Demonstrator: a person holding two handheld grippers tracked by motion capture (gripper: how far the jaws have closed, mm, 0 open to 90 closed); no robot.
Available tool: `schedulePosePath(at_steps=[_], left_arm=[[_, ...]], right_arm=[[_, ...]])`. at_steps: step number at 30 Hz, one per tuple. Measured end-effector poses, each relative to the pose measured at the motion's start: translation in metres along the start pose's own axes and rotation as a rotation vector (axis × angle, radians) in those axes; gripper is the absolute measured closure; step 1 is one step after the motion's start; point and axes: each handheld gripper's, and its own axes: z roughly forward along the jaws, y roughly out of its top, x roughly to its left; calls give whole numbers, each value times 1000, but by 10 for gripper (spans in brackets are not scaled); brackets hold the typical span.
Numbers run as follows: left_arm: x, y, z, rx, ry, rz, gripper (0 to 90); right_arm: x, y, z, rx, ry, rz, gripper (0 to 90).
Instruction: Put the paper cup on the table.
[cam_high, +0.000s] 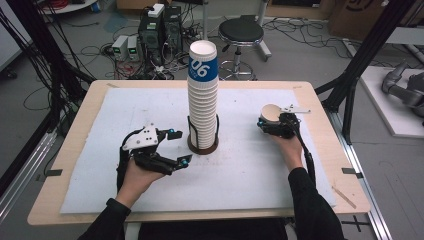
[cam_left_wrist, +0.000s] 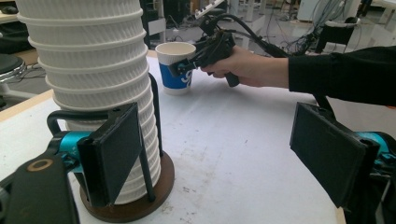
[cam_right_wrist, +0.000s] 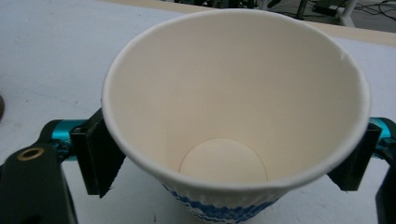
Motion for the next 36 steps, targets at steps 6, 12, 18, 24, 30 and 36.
schedulePosePath(at_steps=[6,12,18,24,30,36], left_arm=[[0,0,1,6,-7,-4,166],[-1,0,2,8,-11,-4,166],[-1,0,3,14,-20,-2,166],[-2,0,4,16,-25,-2,166],[-2,1,5,20,-27,2,166],[-2,1,5,22,-27,3,166]], right_arm=[[2,0,-3,20,-23,-2,136],[6,1,-6,25,-48,-24,136],[3,-3,-9,32,-71,-6,136],[2,-5,-12,38,-81,5,136],[3,-7,-19,57,-95,16,136],[5,-7,-30,82,-87,8,136]])
